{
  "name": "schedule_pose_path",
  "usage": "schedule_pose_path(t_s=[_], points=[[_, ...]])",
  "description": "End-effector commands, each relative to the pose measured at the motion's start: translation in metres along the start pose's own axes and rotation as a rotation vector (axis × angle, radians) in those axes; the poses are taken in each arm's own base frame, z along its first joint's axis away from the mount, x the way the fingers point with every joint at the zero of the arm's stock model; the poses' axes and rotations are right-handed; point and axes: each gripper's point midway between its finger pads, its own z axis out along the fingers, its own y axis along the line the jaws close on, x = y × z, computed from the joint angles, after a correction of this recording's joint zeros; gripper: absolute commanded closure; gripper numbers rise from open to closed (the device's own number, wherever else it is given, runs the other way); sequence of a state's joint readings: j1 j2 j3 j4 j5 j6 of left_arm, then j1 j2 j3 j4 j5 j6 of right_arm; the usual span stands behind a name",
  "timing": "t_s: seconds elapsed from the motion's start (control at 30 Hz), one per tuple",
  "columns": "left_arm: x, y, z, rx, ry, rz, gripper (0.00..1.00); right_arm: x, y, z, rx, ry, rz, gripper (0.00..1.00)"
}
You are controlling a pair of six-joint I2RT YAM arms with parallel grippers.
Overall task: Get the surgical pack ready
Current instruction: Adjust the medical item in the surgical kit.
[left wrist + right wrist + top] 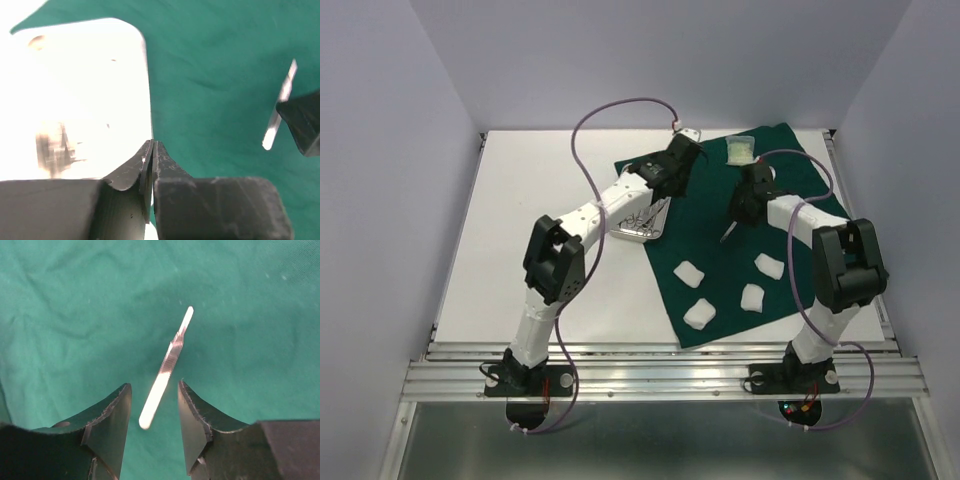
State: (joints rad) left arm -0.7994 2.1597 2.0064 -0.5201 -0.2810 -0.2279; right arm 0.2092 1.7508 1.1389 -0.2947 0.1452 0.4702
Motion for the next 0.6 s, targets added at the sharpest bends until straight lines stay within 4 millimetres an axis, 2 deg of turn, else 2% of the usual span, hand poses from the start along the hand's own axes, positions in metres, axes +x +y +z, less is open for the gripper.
schedule_pose_path(t_s=[0.0,0.07,0.17,0.43,0.57], points=[[-0.053,0.037,-0.054,-0.026,-0.154,-0.105,0.86,-0.019,0.007,0.014,0.037,-0.053,0.028,0.53],[-0.051,0.050,-0.056,-0.045,-0.153,-0.116,0.86,-0.016,0.004,0.020,0.060,-0.043,0.032,0.55],[-0.049,0.057,-0.059,-0.055,-0.154,-0.123,0.86,-0.005,0.005,0.027,0.067,-0.018,0.031,0.56],[-0.041,0.057,-0.054,-0.050,-0.134,-0.120,0.86,0.011,0.007,0.039,0.102,0.016,0.009,0.58],[-0.039,0.057,-0.055,-0.047,-0.133,-0.121,0.86,0.014,0.005,0.046,0.153,0.020,-0.019,0.63]])
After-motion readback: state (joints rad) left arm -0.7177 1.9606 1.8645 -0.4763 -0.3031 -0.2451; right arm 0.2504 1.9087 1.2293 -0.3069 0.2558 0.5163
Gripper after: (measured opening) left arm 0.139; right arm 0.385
